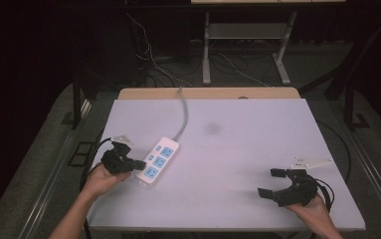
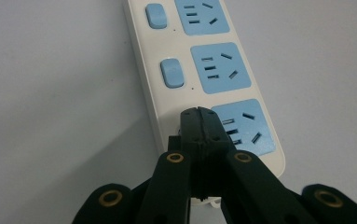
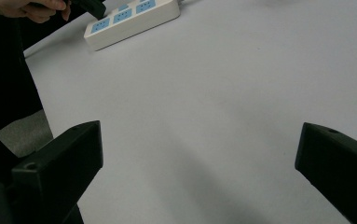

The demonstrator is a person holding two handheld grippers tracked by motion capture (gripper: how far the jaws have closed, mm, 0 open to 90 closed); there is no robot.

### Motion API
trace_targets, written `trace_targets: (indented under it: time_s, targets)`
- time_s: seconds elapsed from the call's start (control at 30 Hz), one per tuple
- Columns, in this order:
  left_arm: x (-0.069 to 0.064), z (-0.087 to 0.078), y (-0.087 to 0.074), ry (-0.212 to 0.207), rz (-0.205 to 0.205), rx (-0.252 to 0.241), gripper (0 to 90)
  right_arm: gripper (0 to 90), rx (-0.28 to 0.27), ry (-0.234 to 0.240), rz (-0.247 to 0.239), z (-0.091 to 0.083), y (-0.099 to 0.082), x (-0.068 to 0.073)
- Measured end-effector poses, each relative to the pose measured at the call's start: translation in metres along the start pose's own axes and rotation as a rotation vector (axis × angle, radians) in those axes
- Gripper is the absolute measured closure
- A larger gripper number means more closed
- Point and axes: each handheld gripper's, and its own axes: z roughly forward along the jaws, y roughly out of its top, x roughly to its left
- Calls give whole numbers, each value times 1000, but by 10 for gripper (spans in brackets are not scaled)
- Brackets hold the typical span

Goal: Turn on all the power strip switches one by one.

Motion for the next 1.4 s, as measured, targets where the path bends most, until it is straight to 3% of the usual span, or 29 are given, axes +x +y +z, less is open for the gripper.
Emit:
trace_targets:
  time_s: [0.2, 0.37, 0.7, 0.93, 1.4]
  targets:
    - [-1, 0, 0, 4, 9, -2, 900, 6, -3, -2, 3, 0, 0, -2]
    - [-2, 1, 1, -12, -14, -20, 898, 6, 0, -4, 5, 1, 0, -2]
    - [-12, 8, 11, 22, 50, 7, 898, 6, -6, -5, 12, 0, 0, -3]
    - [-12, 1, 17, 26, 49, -15, 898, 6, -7, -8, 14, -1, -1, -4]
    - [-9, -9, 35, 37, 79, -5, 898, 6, -5, -8, 13, -1, -1, -4]
